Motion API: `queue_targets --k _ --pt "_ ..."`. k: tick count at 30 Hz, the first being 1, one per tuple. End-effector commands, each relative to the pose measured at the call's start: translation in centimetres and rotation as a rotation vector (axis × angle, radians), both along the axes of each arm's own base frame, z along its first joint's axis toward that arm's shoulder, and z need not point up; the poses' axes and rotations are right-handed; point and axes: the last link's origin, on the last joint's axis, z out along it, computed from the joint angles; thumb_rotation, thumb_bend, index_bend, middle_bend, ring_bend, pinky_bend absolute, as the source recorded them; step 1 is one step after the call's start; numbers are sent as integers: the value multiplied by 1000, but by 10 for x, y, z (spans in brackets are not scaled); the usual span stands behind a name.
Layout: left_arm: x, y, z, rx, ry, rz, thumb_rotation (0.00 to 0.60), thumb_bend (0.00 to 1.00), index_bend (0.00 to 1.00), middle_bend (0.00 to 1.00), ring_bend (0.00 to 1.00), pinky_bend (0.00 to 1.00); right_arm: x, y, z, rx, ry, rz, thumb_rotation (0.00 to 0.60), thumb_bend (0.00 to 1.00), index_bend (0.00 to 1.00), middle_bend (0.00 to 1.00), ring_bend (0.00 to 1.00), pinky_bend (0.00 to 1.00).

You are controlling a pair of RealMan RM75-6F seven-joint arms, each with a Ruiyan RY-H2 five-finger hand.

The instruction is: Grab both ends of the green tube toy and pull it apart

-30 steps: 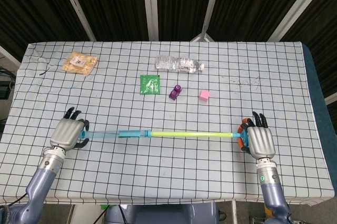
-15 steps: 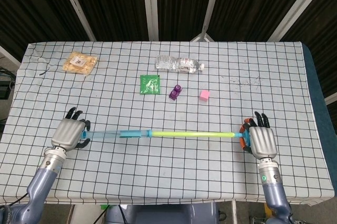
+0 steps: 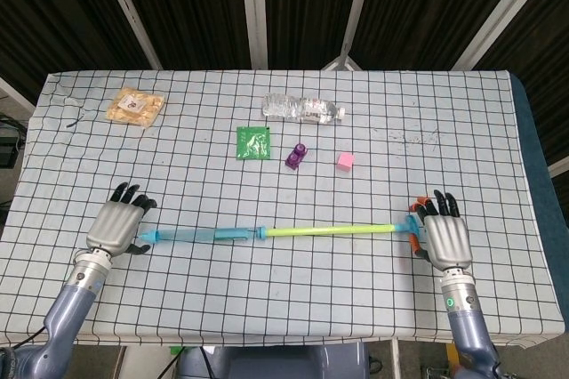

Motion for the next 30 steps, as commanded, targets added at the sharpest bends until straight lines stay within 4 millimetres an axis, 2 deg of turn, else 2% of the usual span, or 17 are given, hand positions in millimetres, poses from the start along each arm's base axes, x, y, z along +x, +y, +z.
queue_targets --k 1,11,16,21,30 --pt "1 -1 0 -3 -11 7 600 140 191 180 61 0 -4 1 3 9 31 -22 600 463 0 2 0 0" --pt "-3 -12 8 7 -60 36 600 140 169 128 28 0 -12 8 14 5 52 -61 600 458 0 0 0 0" --pt "-8 -26 25 57 -113 42 600 138 165 122 28 0 -13 20 28 -3 44 -38 600 289 0 0 0 0" --pt "-16 -54 50 146 -154 5 600 129 107 44 1 0 -14 41 47 -29 -5 -5 600 263 0 0 0 0" --pt "-42 -114 78 241 -216 1 600 128 84 23 0 0 -28 83 81 -164 13 100 600 262 0 0 0 0"
